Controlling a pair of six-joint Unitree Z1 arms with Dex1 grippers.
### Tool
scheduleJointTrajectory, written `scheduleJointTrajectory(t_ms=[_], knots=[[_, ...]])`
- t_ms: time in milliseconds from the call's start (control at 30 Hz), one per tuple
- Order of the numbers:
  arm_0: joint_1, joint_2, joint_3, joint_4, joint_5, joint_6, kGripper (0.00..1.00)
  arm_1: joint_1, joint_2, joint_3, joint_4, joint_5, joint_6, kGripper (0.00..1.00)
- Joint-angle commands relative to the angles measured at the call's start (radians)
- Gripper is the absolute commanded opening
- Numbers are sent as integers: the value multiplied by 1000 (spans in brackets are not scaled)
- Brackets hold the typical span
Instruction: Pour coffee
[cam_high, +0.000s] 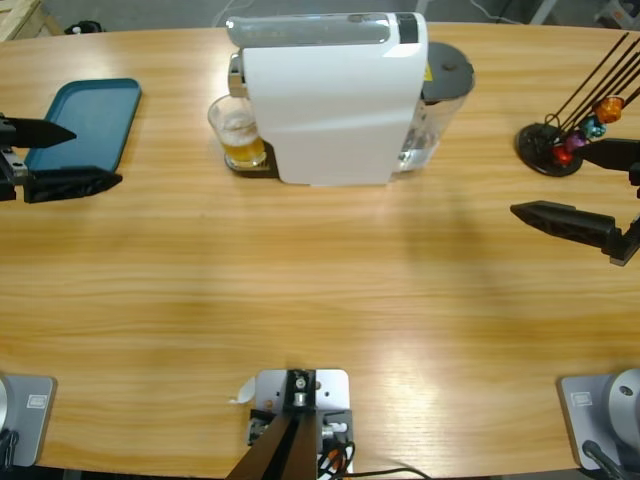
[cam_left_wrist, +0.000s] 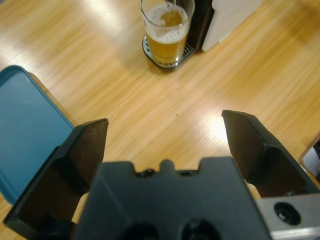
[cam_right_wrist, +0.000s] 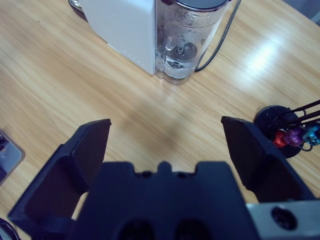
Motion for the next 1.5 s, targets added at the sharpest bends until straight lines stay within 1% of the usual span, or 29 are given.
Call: scheduleJointTrajectory(t_ms=[33, 267, 533, 1500], knots=[[13, 35, 18, -22, -1, -2, 1000, 7, 2, 30, -12, 9, -14, 998], [13, 36, 27, -23, -27, 2, 1000, 7, -5, 31, -12, 10, -16, 996], [13, 41, 30, -24, -4, 2, 1000, 8, -4, 31, -14, 9, -16, 999], [19, 32, 31, -22, -2, 0, 1000, 8, -1, 32, -15, 13, -17, 996]])
